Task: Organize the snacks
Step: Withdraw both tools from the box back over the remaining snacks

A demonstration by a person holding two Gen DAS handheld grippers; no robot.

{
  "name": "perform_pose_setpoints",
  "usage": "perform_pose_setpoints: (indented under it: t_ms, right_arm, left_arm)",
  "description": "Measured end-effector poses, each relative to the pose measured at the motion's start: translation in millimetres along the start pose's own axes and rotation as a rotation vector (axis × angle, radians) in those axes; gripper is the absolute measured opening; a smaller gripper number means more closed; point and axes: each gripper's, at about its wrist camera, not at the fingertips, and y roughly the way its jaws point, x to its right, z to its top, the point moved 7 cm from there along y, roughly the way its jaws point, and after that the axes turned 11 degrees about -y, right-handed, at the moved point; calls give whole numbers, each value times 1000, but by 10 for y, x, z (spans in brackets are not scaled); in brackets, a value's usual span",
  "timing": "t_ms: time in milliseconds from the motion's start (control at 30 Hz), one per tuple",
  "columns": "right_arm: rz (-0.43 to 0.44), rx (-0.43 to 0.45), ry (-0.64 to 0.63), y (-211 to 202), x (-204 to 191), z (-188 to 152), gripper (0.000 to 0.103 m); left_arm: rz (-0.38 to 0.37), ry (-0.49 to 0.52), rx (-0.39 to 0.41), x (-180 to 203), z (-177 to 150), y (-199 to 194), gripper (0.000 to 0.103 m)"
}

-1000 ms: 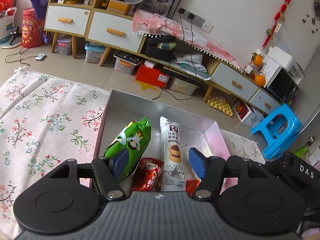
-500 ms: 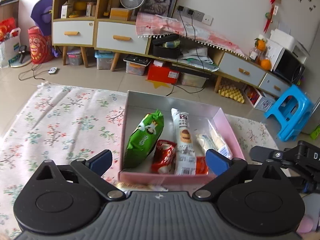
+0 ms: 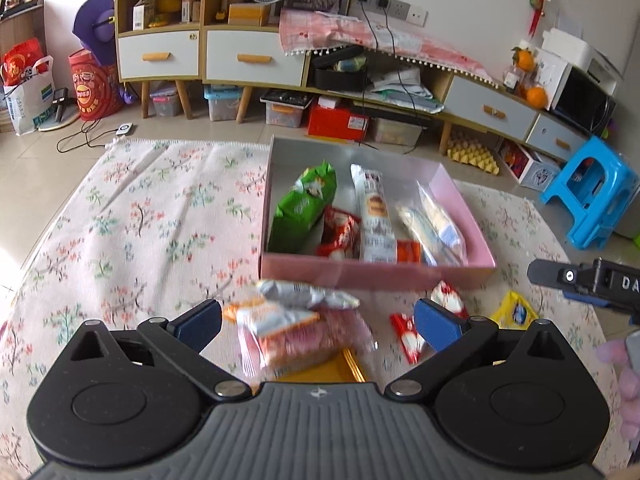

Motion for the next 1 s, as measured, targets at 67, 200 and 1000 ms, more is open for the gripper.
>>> perform_pose_setpoints:
  t_ms: [67,200,1000]
  right_arm:
    - [-19,-4,-11,-6,42,-69,98]
    - [-56,-12,-55,-29,145,-217,98]
    - [-97,-94,-360,160,400,-1093,103]
  left_arm:
    - [12,10,2,-7,-91,-6,103]
    - [26,53,0,-11,-224,-25,103]
    - [-35,314,-128,240,-1260,27,102]
